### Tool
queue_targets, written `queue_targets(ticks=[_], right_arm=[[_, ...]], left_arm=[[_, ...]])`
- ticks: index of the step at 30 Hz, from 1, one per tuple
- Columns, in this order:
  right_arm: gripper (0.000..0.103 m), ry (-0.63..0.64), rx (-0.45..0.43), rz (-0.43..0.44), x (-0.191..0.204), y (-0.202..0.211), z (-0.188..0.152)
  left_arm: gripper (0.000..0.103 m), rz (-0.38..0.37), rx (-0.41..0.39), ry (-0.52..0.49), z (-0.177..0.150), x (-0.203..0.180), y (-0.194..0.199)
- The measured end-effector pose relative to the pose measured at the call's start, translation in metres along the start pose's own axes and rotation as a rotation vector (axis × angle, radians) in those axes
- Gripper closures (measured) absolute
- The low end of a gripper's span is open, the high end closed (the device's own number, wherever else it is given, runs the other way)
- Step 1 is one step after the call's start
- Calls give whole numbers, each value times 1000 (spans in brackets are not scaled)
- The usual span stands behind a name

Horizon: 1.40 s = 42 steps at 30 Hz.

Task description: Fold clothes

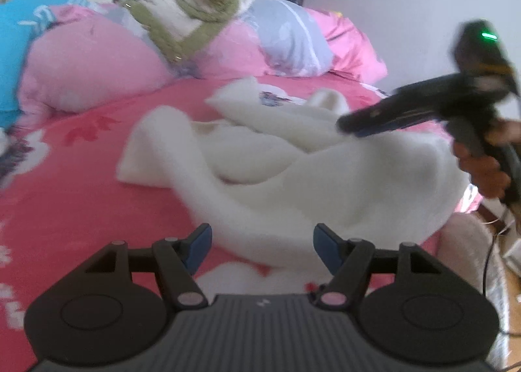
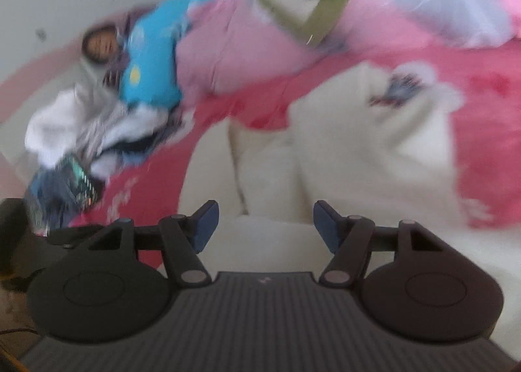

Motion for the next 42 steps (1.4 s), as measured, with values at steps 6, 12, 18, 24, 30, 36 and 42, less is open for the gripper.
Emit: queue_targets(ticks=[6,12,18,24,30,36,42], right_arm=[[39,-3,334,-39,-10,-45,-31],[39,-21,453,12,4,-1,-115],[39,-203,367,97,5,41,-170],[39,-308,221,191,-2,82,-173],[39,-372,38,246,-25,141,-148],[38,-439,-62,234,-57,178,-143],[38,-487,-113,237,-65,186,-142]], left_arm=[[33,85,-44,10,3,37,22],[32,92,-72,-37,39,35,2],[21,43,-125,-232,86,-32,-33],[11,-21,-128,-704,101,-128,-85],[11,-132,-79,-1053,75,-182,-126],[11,-224,-39,-1232,57,-205,-160],[10,-337,1,-1352,43,-223,-187]])
Point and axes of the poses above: each gripper's, at about its wrist camera, not at the fingertips, and y roughly against the way its jaws point, x to its left, z to its top, the point moved 9 cm from there along -y, roughly the way its jaws point, and after that the axes turned 6 degrees about -y, right-handed, at the moved point
